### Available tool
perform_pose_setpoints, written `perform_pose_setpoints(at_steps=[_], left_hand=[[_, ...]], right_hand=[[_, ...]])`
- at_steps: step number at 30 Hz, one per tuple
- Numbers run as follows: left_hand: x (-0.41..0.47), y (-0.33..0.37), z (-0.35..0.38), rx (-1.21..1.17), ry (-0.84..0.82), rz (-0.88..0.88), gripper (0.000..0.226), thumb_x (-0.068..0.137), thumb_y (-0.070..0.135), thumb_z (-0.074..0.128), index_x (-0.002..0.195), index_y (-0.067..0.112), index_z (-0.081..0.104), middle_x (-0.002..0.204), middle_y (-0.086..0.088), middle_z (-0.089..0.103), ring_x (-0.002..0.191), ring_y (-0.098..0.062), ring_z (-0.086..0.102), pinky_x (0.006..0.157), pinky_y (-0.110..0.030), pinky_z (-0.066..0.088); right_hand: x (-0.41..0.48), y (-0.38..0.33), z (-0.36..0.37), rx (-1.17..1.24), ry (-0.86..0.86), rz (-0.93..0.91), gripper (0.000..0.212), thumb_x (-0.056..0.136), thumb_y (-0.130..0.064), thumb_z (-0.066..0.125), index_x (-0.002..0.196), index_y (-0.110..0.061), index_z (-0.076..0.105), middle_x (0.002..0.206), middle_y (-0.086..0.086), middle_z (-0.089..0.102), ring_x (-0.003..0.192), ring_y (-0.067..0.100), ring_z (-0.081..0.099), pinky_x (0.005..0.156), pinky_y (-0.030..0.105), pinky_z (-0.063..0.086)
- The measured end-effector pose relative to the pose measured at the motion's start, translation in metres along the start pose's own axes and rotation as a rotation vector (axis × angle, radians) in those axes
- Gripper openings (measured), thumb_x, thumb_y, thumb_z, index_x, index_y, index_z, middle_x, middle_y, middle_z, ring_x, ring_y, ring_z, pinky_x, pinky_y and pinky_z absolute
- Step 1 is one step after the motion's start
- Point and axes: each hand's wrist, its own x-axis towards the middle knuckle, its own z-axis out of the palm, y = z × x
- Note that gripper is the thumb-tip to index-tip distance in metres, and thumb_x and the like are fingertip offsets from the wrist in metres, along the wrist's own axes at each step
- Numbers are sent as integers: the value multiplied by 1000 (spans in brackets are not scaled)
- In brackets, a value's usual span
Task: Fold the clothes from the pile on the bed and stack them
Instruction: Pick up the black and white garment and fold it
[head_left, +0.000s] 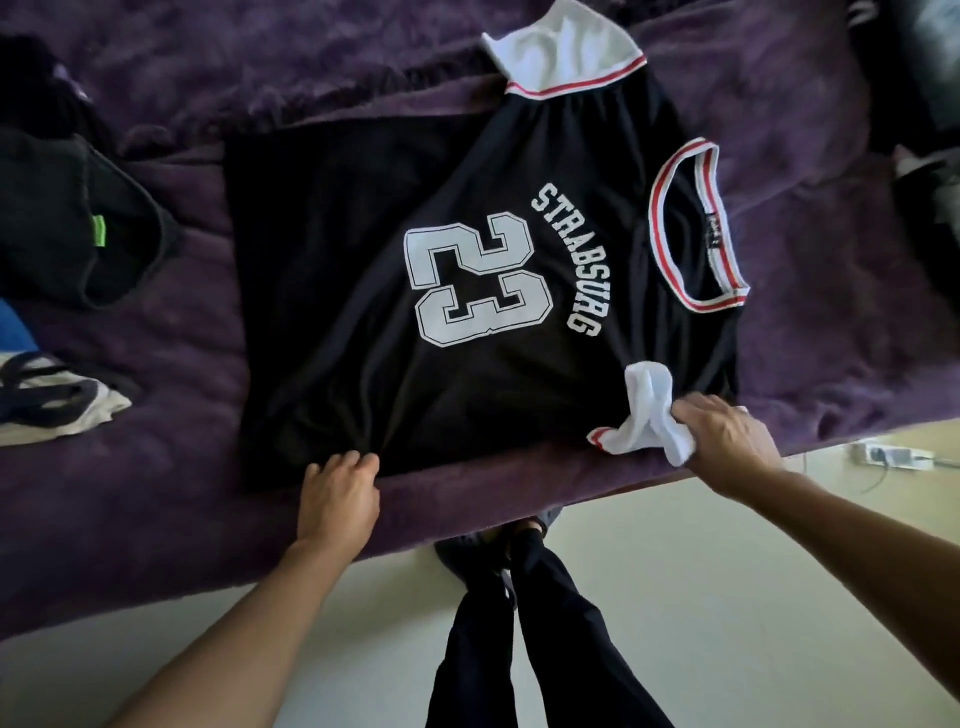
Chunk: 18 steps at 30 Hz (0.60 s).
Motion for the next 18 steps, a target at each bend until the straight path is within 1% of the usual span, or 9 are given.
perform_pose_setpoints(at_steps=[1,2,4,6,8,11,14,16,18], left_hand=[[1,0,-3,8,15,22,23,81,17,64,104,16,65,100,-3,62,98,-26,56,81,-41,42],[4,0,-6,25,30,25,29,77,21,70,105,17,65,101,-4,59,98,-27,54,80,-41,42],[10,0,-13,83,21,-10,41,77,30,72,115,21,61,109,-4,55,103,-26,49,82,-40,39],[20,-2,-16,133,-12,-38,29,86,28,61,115,26,60,115,0,51,108,-23,44,87,-38,36],[27,-4,-20,144,-17,-62,22,89,24,53,108,27,63,113,3,52,108,-20,44,88,-36,36],[34,-13,-38,-30,92,-117,19,87,19,56,105,14,62,103,-3,61,99,-26,53,81,-41,40],[51,-28,-72,-226,244,-192,20,80,1,62,100,4,60,87,-13,66,79,-34,62,70,-46,45],[73,-38,-99,-247,297,-220,26,76,-8,63,99,2,59,87,-16,66,74,-38,62,66,-46,46],[103,-47,-127,-258,350,-244,29,73,-11,61,99,2,59,91,-19,64,75,-41,61,63,-47,45]], right_hand=[[-4,1,-3,40,33,-20,14,80,-14,57,77,-22,46,75,-12,45,77,27,54,61,33,31],[-7,2,-5,95,89,-40,19,77,-15,55,70,-23,39,62,-11,40,62,30,48,54,31,26],[-6,4,-15,208,189,-22,23,72,-18,56,66,-22,34,50,-10,36,51,30,37,49,28,24],[5,3,-27,280,255,54,20,73,-21,65,73,-20,45,54,-5,47,54,32,44,52,33,36],[24,1,-41,381,338,110,20,75,-21,72,86,-20,55,67,3,58,63,35,56,59,36,42],[56,-6,-71,517,440,121,32,75,-19,76,102,-20,61,88,9,68,80,35,62,69,37,44],[93,-15,-108,613,499,77,35,69,-32,64,102,-21,63,86,-1,61,79,23,56,70,32,38],[124,-21,-136,620,517,49,31,71,-31,61,100,-18,63,87,2,63,80,25,57,70,34,39],[161,-25,-162,606,524,38,24,78,-23,63,102,-17,63,95,11,67,88,33,61,72,37,42]])
